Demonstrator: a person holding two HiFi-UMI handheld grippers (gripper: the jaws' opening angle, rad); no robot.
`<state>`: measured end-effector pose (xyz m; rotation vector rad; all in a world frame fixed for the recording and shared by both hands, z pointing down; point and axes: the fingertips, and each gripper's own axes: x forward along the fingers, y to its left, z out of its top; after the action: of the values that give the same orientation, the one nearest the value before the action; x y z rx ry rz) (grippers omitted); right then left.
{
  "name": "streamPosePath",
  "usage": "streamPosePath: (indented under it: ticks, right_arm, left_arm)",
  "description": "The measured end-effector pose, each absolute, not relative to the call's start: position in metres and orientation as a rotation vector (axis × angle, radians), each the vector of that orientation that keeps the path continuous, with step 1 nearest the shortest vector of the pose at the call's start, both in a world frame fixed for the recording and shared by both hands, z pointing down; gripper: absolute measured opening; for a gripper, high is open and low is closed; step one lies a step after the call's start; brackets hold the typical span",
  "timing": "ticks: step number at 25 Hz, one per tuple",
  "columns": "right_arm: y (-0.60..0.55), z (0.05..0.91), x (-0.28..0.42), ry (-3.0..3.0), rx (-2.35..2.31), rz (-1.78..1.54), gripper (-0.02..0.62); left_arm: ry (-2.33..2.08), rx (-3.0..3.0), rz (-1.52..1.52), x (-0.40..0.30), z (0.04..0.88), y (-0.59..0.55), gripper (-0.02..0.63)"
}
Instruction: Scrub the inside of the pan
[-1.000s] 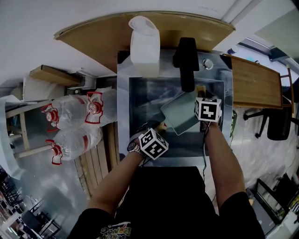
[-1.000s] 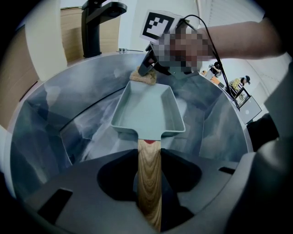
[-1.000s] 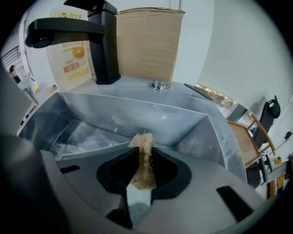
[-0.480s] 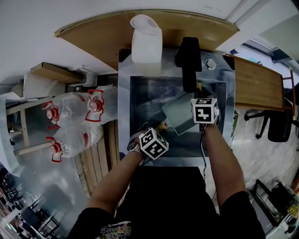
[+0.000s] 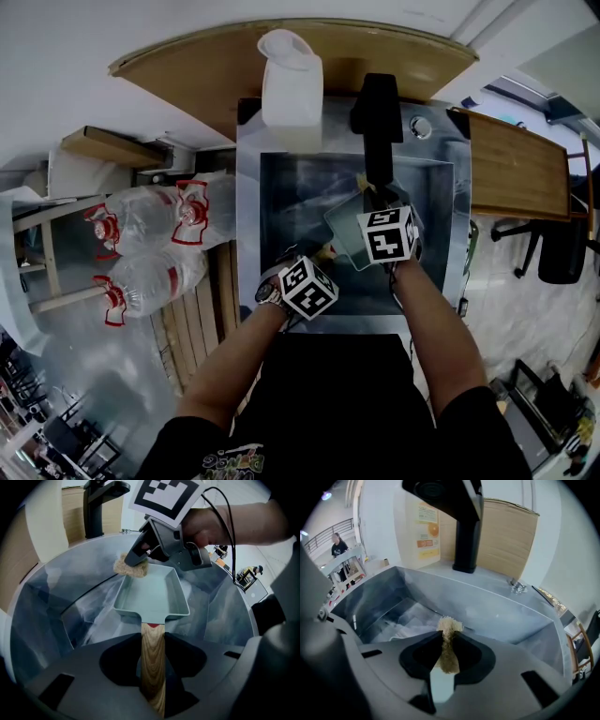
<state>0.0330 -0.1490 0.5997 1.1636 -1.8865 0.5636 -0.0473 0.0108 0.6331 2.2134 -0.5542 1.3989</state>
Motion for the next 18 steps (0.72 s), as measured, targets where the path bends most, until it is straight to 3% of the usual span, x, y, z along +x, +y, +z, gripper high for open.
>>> streamPosePath:
  ticks: [18]
  right_arm:
    - [-0.087,0.599,-0.060,-2.068,0.803,0.524,0.083]
  left_arm:
    - [-0.559,2.204,1.401,-0.048,0.635,0.012,0.164]
